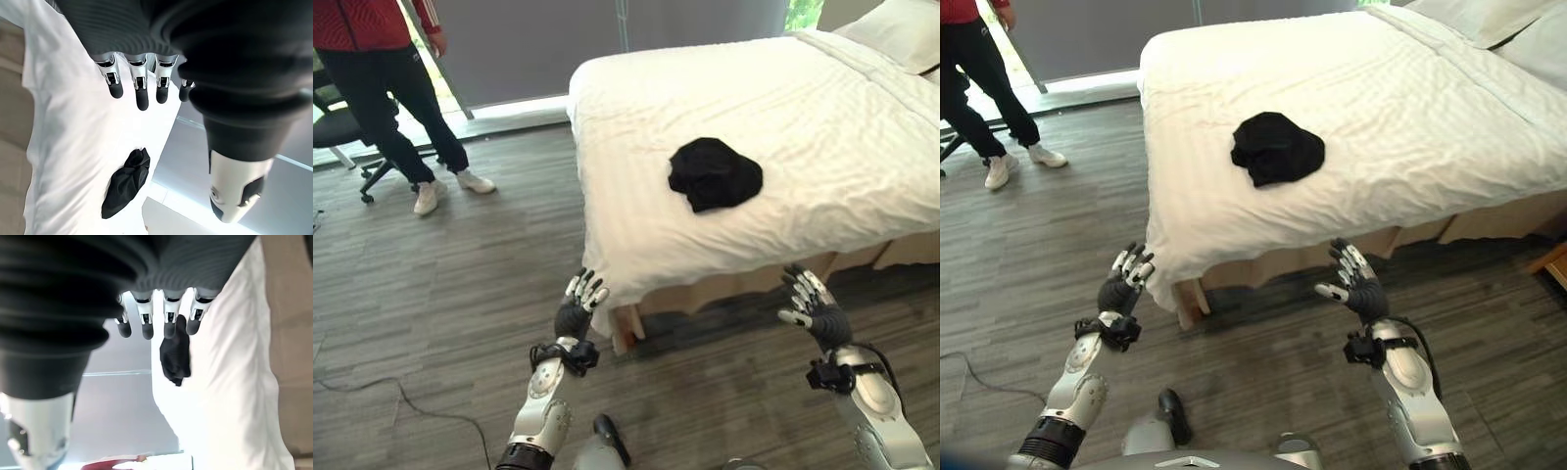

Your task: Pick up bed clothes into laundry basket.

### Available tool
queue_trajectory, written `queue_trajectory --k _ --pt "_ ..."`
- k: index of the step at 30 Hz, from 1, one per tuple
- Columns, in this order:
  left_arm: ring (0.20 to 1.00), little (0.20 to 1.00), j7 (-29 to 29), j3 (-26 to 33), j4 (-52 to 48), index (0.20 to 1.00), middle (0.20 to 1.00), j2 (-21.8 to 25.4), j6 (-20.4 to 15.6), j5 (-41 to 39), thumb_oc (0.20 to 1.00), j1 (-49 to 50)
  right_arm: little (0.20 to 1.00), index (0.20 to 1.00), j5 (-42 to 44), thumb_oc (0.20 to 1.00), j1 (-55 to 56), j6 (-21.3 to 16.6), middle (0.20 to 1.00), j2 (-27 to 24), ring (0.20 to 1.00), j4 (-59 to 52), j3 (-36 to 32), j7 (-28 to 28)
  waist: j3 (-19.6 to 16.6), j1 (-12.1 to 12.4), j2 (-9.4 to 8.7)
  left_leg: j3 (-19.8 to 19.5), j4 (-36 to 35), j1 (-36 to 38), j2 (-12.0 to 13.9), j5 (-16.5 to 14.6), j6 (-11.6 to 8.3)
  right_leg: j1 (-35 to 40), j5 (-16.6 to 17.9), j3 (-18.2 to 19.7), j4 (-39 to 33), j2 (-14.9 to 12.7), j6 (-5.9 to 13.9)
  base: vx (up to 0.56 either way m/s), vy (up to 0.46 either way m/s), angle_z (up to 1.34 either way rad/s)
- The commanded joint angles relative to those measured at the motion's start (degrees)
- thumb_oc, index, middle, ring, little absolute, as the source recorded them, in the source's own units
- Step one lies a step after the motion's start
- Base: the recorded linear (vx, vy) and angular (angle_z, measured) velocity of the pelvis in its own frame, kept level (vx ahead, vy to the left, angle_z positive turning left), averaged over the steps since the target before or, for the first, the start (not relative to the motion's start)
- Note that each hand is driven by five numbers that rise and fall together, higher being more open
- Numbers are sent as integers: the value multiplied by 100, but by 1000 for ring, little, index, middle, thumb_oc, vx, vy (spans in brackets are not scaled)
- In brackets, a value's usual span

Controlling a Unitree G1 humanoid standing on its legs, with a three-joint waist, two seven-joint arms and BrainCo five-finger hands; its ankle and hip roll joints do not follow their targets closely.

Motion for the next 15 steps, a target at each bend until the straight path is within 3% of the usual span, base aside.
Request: queue_trajectory --k 1,5,6,7,8,9,10,11,13,15 --pt "1000 1000 -30 463 -423 1000 1000 311 -277 106 1000 -179 1000 1000 -41 1000 -585 -299 1000 40 1000 -256 -218 92 238 104 -352 81 654 179 525 34 -1294 -341 766 381 -673 159 -304 400 89 -20" --pt "1000 1000 -20 626 -477 1000 1000 384 -250 192 1000 8 1000 1000 -124 1000 -681 -250 1000 100 1000 -271 -186 101 129 321 -453 47 1107 113 319 -331 -1154 -104 578 460 -465 -105 -201 334 151 -7" --pt "1000 1000 7 713 -539 1000 1000 452 -229 227 1000 34 1000 1000 -210 1000 -789 -231 1000 213 1000 -261 -105 99 101 395 -475 308 1037 281 117 -572 -907 -469 804 529 399 -328 -31 425 358 -30" --pt "1000 1000 37 740 -580 1000 1000 497 -237 274 1000 36 1000 1000 -291 1000 -847 -210 1000 249 1000 -243 -56 90 120 420 -479 427 966 404 13 -690 -783 -816 1071 588 962 -449 70 328 364 -56" --pt "1000 1000 74 772 -603 1000 1000 544 -248 279 1000 13 1000 1000 -336 1000 -941 -189 1000 262 1000 -240 -15 86 200 388 -499 535 909 542 -78 -746 -682 -1172 1444 650 1502 -566 203 242 325 -102" --pt "1000 1000 52 823 -754 1000 1000 731 -268 266 1000 -38 1000 1000 -356 1000 -1030 -201 1000 295 1000 -231 -42 86 409 236 -400 629 694 793 -100 -750 -570 -1739 1818 828 2306 -603 358 342 315 -83" --pt "1000 1000 76 847 -794 1000 1000 881 -289 404 1000 -87 1000 1000 -431 1000 -1067 -166 1000 314 1000 -202 -80 0 409 192 -322 670 433 1017 -156 -842 -611 -2037 1725 655 2198 -889 395 241 224 -36" --pt "1000 1000 83 851 -801 1000 1000 883 -286 414 1000 -90 1000 1000 -439 1000 -1075 -161 1000 321 1000 -207 -77 -9 419 185 -319 719 396 1000 -145 -751 -579 -2047 1782 605 2162 -885 351 210 53 0" --pt "1000 1000 62 884 -886 1000 1000 942 -303 355 1000 -122 1000 1000 -393 1000 -1135 -145 1000 291 1000 -205 -141 -18 340 156 -341 684 217 1125 -176 -821 -740 -1962 1585 479 1249 -1143 370 180 -109 1" --pt "1000 1000 3 965 -891 1000 1000 966 -317 217 1000 -117 1000 1000 -499 1000 -1196 -144 1000 161 1000 -189 -215 3 276 146 -410 668 182 1162 -107 -838 -899 -1824 1721 283 -393 -1178 336 198 -232 -1"
